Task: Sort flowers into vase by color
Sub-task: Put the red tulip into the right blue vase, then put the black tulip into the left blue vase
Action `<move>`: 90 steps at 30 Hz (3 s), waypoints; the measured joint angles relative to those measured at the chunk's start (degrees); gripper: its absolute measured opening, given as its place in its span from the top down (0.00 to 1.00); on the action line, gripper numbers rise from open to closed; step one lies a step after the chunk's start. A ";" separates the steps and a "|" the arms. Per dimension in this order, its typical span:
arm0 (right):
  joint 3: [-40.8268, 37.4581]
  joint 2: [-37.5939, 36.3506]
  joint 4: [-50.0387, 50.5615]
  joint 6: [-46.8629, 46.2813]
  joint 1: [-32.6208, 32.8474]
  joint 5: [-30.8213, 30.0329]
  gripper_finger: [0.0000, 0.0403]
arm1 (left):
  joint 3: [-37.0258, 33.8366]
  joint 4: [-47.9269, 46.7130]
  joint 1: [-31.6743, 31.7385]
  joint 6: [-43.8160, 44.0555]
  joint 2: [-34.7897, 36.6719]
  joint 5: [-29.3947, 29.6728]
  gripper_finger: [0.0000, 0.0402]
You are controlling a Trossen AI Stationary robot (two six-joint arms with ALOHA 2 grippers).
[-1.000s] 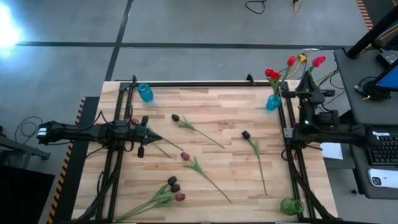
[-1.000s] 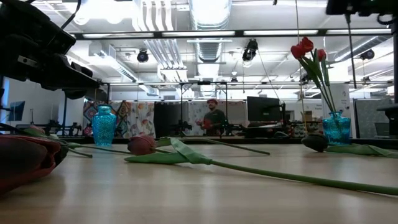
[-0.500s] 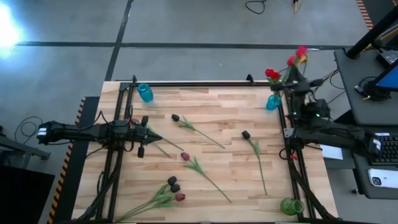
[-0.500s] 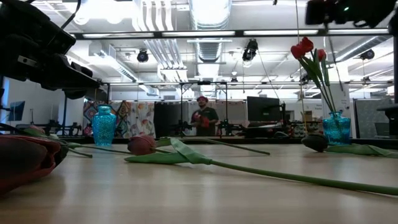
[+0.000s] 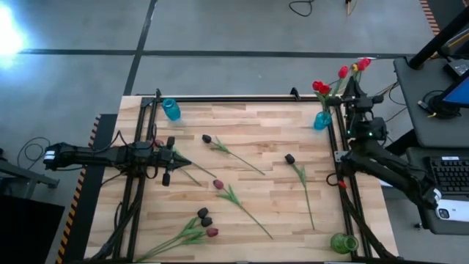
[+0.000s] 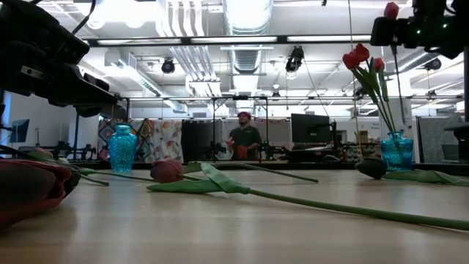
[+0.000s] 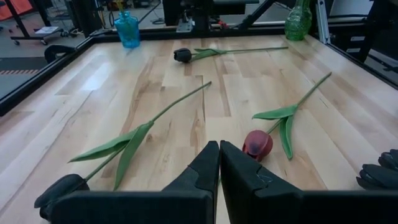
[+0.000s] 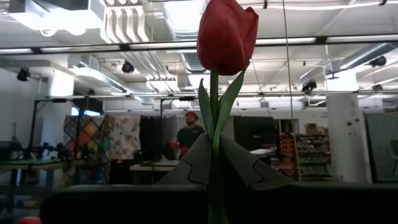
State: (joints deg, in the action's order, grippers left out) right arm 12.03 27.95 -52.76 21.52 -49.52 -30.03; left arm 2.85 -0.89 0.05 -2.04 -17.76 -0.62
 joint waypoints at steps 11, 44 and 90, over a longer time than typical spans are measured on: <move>-1.15 1.23 -1.83 -4.55 -4.17 3.30 0.97 | 0.00 0.28 0.00 0.02 -0.06 0.00 1.00; -11.17 6.36 -12.81 -5.10 -4.00 4.57 0.97 | 0.01 0.40 -0.02 0.01 -0.15 0.01 1.00; -11.28 -0.57 -0.54 -2.46 1.87 -6.21 0.50 | 0.01 0.42 0.00 0.01 -0.15 0.01 1.00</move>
State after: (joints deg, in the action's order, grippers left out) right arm 0.75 27.38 -53.30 19.06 -47.65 -36.24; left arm 2.86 -0.47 0.05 -2.03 -17.91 -0.62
